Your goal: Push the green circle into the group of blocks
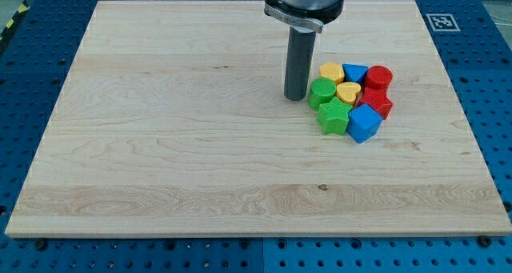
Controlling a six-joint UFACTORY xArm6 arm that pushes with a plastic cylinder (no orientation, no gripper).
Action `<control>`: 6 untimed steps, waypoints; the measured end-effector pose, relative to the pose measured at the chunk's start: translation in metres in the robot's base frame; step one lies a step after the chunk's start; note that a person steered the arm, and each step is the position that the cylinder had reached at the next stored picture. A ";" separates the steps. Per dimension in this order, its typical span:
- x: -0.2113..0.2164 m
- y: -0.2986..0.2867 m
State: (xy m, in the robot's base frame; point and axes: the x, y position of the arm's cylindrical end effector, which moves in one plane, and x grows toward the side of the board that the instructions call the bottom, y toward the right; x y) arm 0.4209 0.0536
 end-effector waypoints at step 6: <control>-0.025 0.023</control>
